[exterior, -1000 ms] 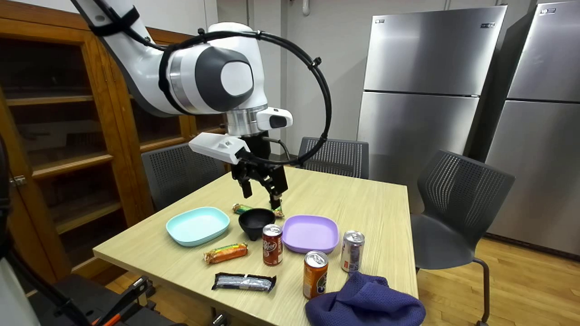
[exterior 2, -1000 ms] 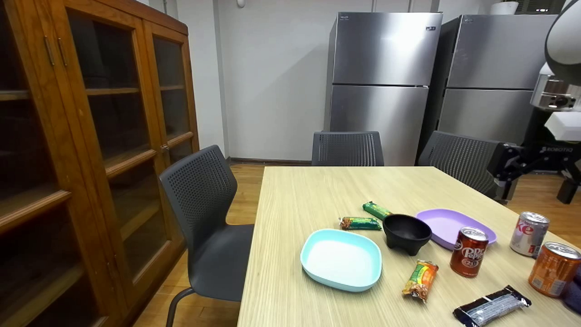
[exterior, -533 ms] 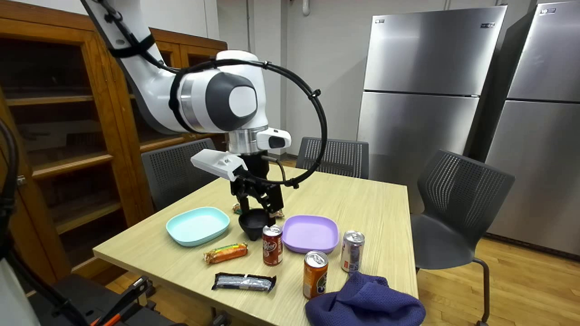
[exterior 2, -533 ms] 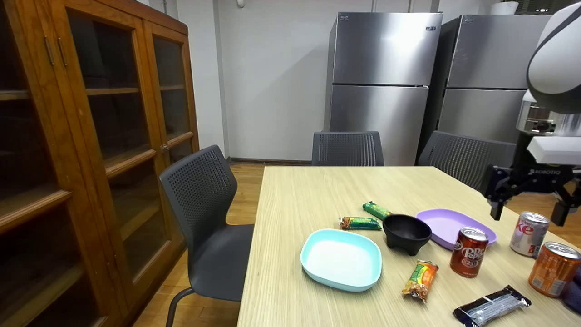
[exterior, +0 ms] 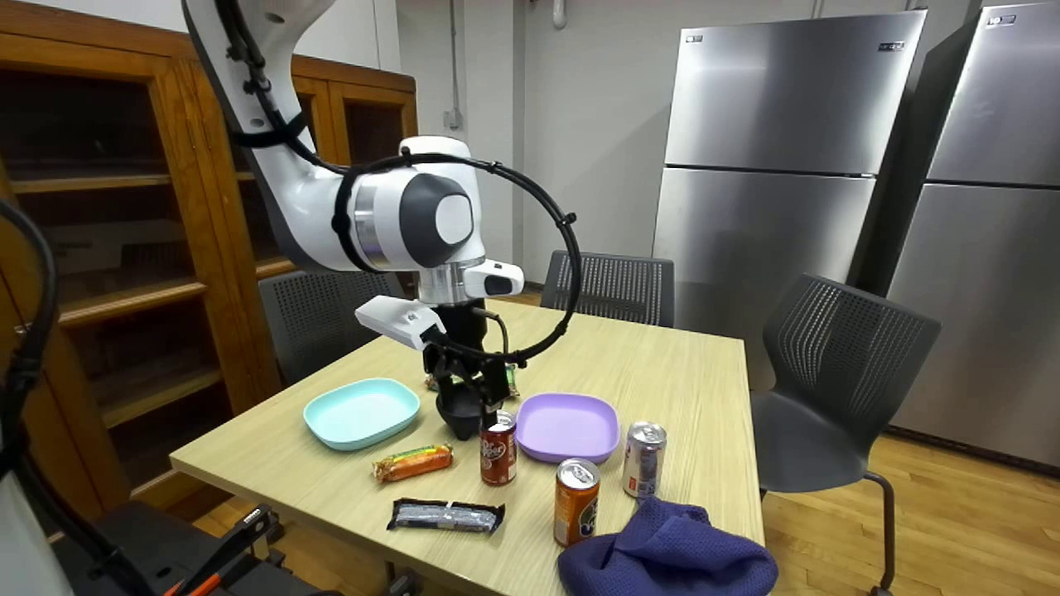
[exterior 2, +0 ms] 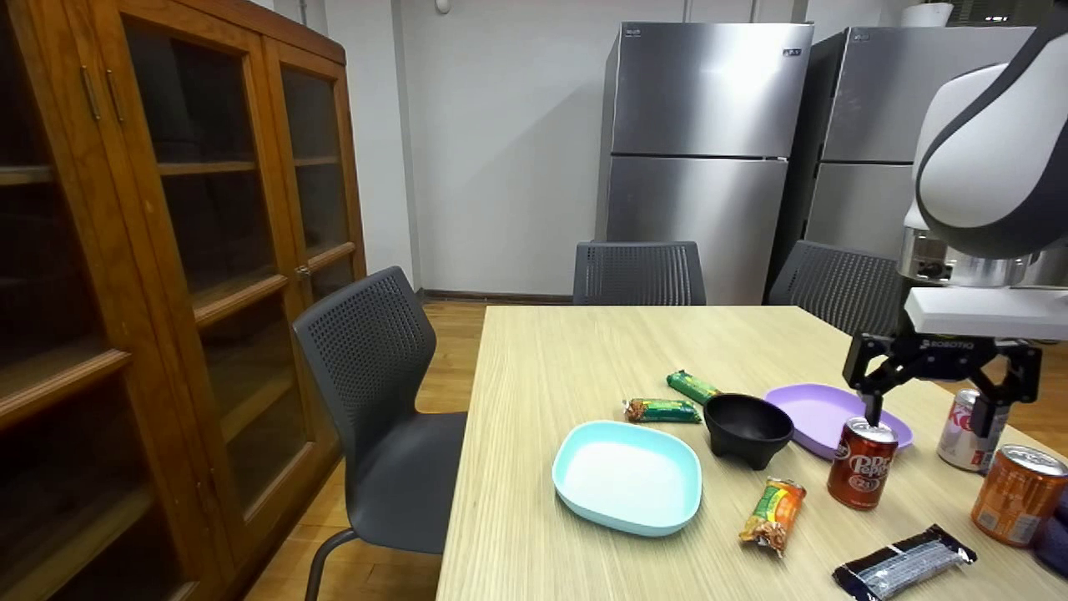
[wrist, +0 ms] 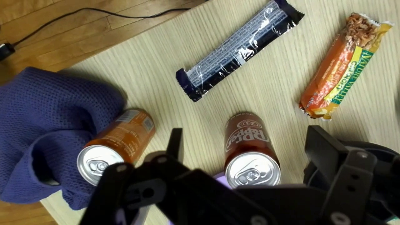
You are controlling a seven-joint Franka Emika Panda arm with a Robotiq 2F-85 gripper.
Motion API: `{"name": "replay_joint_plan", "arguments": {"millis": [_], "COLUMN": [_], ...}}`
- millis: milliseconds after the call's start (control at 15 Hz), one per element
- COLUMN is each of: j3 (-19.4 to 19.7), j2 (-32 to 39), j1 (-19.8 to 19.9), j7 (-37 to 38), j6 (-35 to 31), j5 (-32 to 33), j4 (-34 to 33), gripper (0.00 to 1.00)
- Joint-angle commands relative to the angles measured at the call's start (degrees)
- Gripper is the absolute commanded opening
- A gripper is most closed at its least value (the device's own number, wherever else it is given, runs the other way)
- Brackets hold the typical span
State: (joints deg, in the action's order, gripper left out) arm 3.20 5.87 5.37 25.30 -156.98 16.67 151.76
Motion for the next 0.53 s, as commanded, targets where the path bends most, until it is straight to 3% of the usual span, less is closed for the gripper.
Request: {"name": "replay_joint_plan", "arguments": {"millis": [0, 467], "j3": [3.01, 6.79], "j2": [4.02, 10.04], "j1": [-3.56, -7.82], "j7": [5.59, 6.65], "j6": [-0.53, -0.74], "j5": [2.95, 0.92], "j4": [-3.36, -7.46], "gripper": [1.0, 1.0]}}
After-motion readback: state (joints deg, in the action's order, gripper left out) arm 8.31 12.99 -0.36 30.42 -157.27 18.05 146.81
